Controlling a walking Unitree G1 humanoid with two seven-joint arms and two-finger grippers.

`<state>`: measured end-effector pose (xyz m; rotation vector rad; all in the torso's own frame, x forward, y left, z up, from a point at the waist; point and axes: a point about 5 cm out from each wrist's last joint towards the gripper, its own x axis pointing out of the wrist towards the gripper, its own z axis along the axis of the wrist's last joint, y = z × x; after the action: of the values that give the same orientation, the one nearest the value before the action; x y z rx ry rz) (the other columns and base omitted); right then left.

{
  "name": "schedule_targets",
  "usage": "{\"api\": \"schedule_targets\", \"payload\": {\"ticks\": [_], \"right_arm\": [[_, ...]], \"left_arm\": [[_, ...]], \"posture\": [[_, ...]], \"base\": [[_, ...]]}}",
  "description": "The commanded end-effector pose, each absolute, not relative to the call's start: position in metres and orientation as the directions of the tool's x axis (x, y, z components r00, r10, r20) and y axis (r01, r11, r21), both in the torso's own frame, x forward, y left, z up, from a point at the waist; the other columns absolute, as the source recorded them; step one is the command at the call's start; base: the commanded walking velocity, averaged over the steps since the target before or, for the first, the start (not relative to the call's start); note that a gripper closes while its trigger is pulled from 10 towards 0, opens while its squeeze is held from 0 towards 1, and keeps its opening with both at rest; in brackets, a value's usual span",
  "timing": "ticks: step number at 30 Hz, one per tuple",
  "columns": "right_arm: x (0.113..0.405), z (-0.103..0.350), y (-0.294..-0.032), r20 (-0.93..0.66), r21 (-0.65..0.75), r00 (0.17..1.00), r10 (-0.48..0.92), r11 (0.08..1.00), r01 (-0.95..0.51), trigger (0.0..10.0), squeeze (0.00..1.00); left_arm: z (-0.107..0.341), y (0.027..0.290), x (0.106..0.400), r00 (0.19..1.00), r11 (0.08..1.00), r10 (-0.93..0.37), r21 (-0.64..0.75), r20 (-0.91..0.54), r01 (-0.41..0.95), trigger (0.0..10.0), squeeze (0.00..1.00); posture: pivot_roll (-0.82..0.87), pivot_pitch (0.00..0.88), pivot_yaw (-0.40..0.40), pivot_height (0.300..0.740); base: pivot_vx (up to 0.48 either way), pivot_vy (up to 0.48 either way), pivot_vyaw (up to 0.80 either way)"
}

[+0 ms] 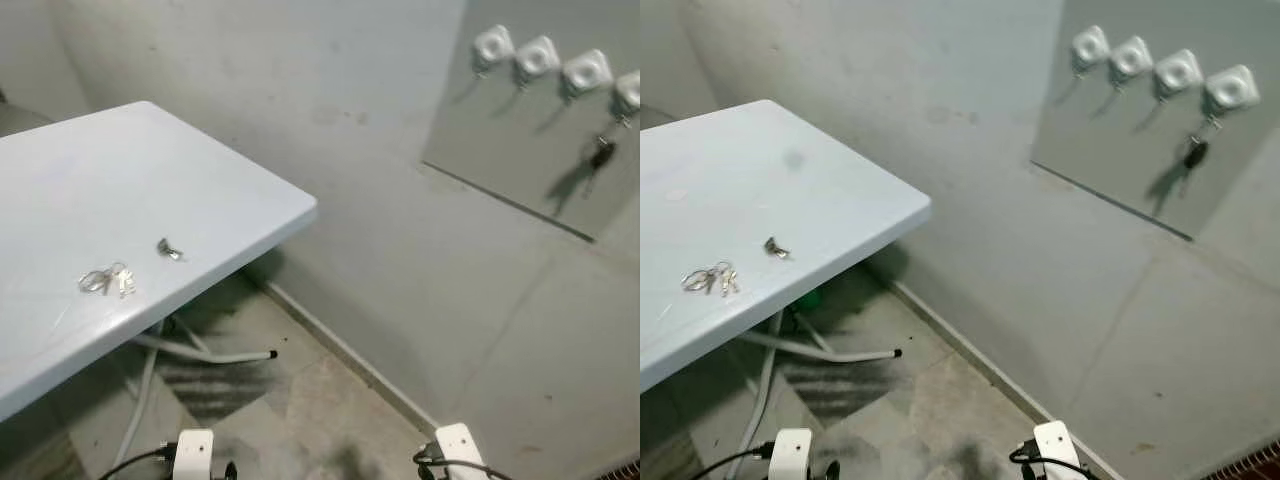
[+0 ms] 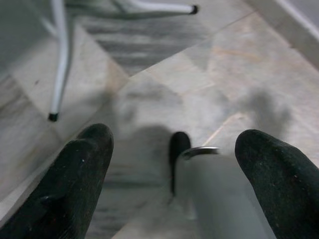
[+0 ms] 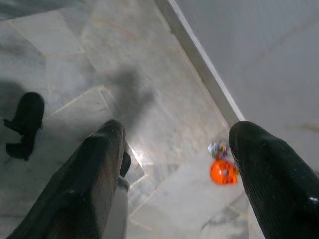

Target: Hang keys on a hook

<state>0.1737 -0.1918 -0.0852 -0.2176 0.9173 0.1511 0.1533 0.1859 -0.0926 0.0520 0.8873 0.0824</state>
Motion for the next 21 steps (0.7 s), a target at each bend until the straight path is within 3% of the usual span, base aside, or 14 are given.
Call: {"api": "schedule_targets", "payload": {"ticks": [1,21], "right_arm": [[0.1730,-0.0848,-0.1953,-0.798,-0.140,0.602,0.028,0.963,-0.231,10.0,0.00],[0.1731,-0.0844,-0.1970,-0.798,-0.142,0.602,0.031,0.961,-0.238,10.0,0.00]], "left_arm": [[-0.0924,0.1842,0.1546,0.630,0.996,0.088,0.086,-0.772,-0.033,10.0,0.00],[-0.0936,0.1918,0.1507,0.608,0.993,0.118,0.076,-0.785,-0.094,10.0,0.00]], "posture": [[-0.01,0.012,-0.029,0.740],[0.00,0.000,-0.043,0.740]], "base": [[0.000,0.000,0.80],[0.000,0.000,0.80]]}}
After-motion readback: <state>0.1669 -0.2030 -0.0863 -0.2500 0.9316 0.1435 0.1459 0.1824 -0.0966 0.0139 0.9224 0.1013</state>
